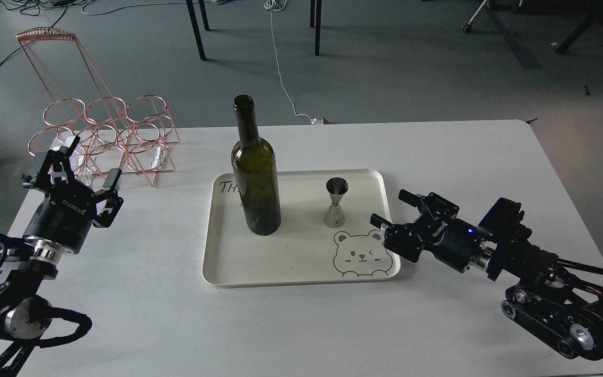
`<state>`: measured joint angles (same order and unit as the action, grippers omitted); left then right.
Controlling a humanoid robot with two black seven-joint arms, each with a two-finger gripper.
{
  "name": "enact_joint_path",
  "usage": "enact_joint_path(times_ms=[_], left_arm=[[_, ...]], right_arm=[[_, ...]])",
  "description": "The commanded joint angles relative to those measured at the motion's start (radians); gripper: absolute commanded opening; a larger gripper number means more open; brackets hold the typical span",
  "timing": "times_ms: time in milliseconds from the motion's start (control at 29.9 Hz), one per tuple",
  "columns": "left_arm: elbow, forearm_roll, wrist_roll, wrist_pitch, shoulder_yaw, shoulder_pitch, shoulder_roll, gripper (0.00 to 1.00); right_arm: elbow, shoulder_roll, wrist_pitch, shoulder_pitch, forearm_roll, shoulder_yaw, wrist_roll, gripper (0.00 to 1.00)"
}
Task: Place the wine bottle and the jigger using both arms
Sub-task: 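Reach the right gripper toward the metal jigger on the tray, then grasp the metal jigger with the right gripper and lift it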
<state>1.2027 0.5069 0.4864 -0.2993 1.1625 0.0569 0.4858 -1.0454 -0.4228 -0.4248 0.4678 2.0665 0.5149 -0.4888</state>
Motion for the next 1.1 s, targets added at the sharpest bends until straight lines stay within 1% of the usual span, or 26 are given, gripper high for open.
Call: enact_joint_path(times_ms=[0,100,268,469,602,736,937,1071], left_arm=[[0.002,-0.001,0.0,0.0,0.0,0.0,-0.003,0.99],[0.002,-0.001,0.0,0.0,0.0,0.0,-0.003,0.99],[0.003,0.001,0.0,0.0,0.0,0.0,-0.001,0.99],[0.003,-0.001,0.0,0.002,0.0,0.0,-0.001,0.99],[0.003,0.001,0.0,0.0,0.0,0.0,-0.001,0.99],[0.003,0.001,0.0,0.0,0.0,0.0,-0.001,0.99],[0.003,-0.001,0.0,0.0,0.002,0.0,-0.001,0.99],[0.003,-0.001,0.001,0.0,0.002,0.0,-0.001,0.99]], right_arm=[[0.06,0.064,-0.032,0.021,0.07,0.001,0.0,0.93],[0.129,0.091,-0.055,0.049,0.093,0.001,0.0,0.91],[0.218,0.16,-0.06,0.092,0.095,-0.003,0.0,0.85],[0.31,0.249,-0.06,0.12,0.096,-0.018,0.0,0.83],[0.361,0.292,-0.061,0.138,0.096,-0.03,0.0,0.82],[0.41,0.32,-0.061,0.155,0.096,-0.032,0.0,0.78],[0.433,0.331,-0.061,0.158,0.096,-0.032,0.0,0.66],[0.443,0.331,-0.063,0.158,0.095,-0.032,0.0,0.49]])
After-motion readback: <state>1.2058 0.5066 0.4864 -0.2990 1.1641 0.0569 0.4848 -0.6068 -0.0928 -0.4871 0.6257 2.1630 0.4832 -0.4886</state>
